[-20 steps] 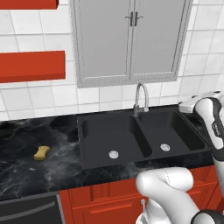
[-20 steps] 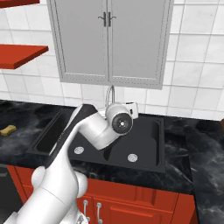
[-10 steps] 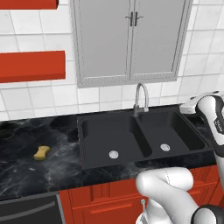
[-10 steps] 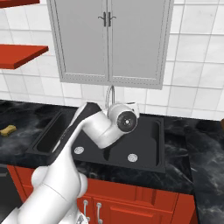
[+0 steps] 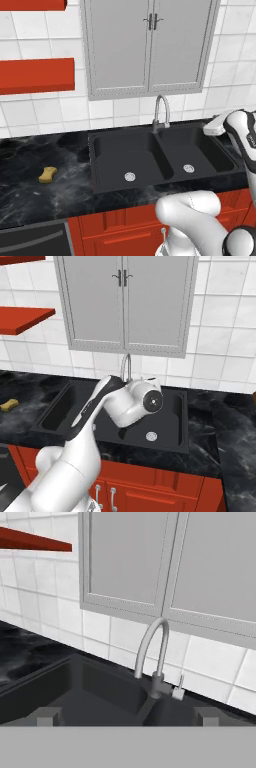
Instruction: Soak the sponge with water for a few seconds and then drop it inside the sink.
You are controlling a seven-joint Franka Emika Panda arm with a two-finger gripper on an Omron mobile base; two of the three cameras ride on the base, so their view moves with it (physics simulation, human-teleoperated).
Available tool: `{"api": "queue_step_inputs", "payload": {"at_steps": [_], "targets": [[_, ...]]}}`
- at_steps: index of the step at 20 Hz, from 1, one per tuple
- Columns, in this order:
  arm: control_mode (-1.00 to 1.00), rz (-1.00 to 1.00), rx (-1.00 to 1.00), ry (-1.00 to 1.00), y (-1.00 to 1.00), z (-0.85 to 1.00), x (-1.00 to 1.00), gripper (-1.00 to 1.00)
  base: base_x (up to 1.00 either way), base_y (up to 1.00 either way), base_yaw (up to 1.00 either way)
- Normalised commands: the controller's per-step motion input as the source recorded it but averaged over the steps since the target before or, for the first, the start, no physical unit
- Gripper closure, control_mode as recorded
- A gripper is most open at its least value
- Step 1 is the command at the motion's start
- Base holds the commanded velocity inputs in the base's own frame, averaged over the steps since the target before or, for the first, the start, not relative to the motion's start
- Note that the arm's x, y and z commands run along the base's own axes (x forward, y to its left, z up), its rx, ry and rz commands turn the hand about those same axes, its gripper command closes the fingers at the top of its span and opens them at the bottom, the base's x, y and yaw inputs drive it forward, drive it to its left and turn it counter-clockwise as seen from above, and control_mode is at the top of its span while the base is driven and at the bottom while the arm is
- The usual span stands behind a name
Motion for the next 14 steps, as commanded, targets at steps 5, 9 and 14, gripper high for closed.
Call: {"api": "queue_step_inputs", "payload": {"at_steps": [5,9,14], "targets": [[-1.00,0.06,0.00,-0.06,0.00,-0.20,0.11,-1.00,0.00,0.00,0.00],[-1.00,0.04,0.00,-0.04,0.00,-0.07,0.16,-1.00,0.00,0.00,0.00],[-1.00,0.00,0.00,-0.01,0.00,-0.11,0.27,-1.00,0.00,0.00,0.00]]}}
